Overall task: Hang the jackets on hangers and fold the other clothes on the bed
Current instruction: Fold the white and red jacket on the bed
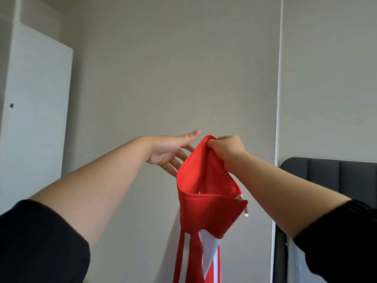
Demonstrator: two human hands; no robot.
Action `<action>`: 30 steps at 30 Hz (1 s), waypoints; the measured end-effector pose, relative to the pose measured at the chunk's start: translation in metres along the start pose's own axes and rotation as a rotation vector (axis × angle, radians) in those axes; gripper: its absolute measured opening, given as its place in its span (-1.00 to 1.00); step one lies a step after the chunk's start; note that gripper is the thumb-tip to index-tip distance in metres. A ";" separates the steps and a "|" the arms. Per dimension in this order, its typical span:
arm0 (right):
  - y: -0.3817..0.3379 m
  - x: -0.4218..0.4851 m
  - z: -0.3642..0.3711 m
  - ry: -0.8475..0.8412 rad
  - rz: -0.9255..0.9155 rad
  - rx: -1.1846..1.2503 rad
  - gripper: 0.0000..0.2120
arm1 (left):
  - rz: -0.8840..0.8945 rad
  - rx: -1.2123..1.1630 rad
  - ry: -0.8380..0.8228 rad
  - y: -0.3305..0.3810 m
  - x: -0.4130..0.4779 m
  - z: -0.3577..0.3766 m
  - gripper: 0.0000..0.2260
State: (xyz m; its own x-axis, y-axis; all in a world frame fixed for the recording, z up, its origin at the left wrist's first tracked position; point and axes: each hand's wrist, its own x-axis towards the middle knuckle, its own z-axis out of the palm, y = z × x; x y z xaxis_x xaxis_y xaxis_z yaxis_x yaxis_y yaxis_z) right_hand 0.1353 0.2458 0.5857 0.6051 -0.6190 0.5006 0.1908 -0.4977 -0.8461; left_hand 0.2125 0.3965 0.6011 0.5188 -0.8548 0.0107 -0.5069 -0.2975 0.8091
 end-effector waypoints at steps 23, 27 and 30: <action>0.027 0.017 -0.088 0.218 -0.270 -0.658 -0.80 | 0.041 -0.192 0.513 -0.002 0.066 0.051 -0.75; 0.031 0.017 -0.095 0.248 -0.197 -0.491 -0.69 | 0.060 0.163 0.388 -0.003 0.061 0.059 -0.75; 0.033 0.015 -0.096 0.260 -0.160 -0.436 -0.67 | 0.067 0.238 0.344 -0.005 0.064 0.079 -0.85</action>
State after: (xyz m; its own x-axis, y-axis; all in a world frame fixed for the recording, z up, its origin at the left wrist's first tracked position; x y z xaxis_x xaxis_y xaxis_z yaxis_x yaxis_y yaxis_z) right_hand 0.0759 0.1618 0.5829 0.3724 -0.6176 0.6927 -0.1080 -0.7701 -0.6287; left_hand 0.1941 0.3094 0.5519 0.6587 -0.6956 0.2868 -0.6711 -0.3709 0.6419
